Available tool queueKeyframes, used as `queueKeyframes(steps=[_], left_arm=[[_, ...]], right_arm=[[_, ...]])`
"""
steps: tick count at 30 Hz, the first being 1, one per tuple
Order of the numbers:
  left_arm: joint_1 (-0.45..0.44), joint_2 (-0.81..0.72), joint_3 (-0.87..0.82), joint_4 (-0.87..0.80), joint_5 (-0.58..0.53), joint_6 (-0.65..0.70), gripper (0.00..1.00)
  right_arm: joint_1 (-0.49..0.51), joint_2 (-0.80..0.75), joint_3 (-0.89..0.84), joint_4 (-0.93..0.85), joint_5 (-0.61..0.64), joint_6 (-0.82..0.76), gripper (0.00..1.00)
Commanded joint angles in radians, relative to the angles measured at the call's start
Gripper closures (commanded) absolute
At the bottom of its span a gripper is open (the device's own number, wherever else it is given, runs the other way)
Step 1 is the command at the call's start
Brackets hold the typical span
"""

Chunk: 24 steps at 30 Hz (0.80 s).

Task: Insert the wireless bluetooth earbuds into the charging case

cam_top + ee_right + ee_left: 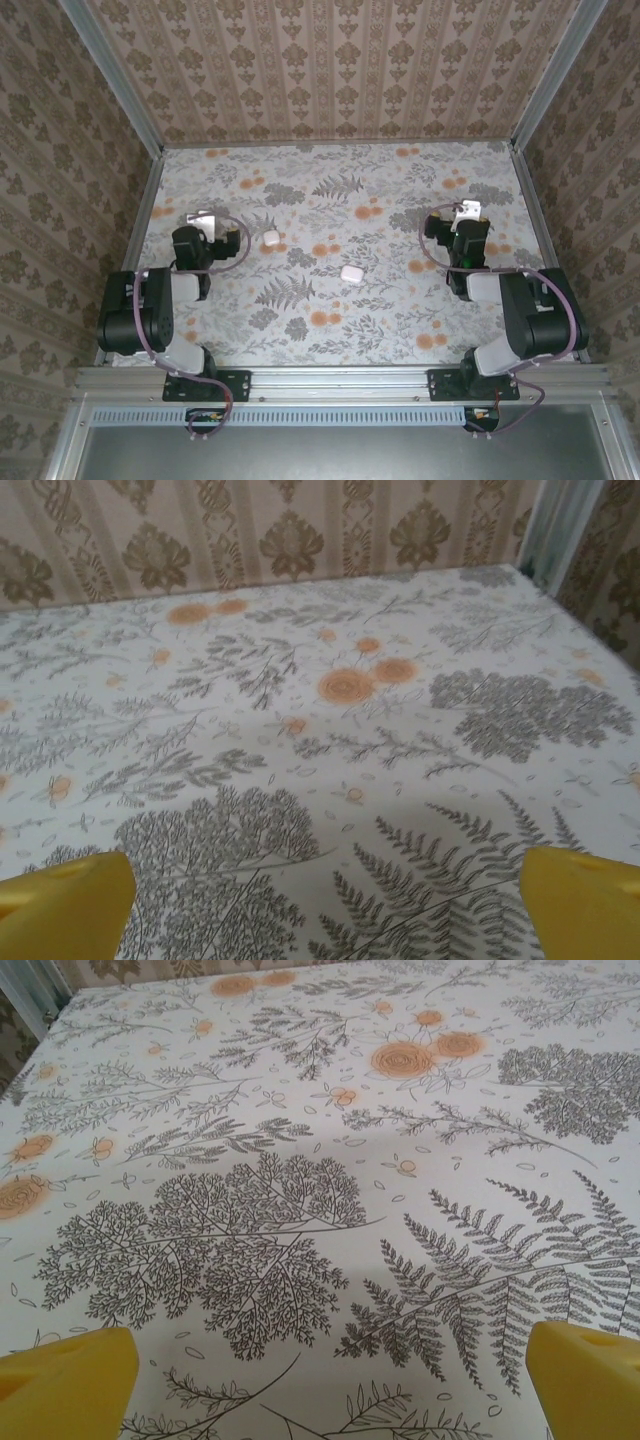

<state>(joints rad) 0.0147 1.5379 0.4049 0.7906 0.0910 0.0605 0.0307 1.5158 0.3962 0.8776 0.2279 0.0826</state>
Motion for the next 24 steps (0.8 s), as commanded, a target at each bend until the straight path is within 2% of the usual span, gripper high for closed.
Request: queueKeyframes(steps=[1,24], left_arm=[[-0.005,-0.003,0.002,0.053,-0.010,-0.007,0.00],[-0.011,-0.003,0.002,0.055,-0.022,-0.005,0.00]], right_arm=[[0.000,0.008,-0.027,0.042,0.010,0.005,0.00],[0.018,0.018,-0.009,0.020,0.010,-0.021,0.00]])
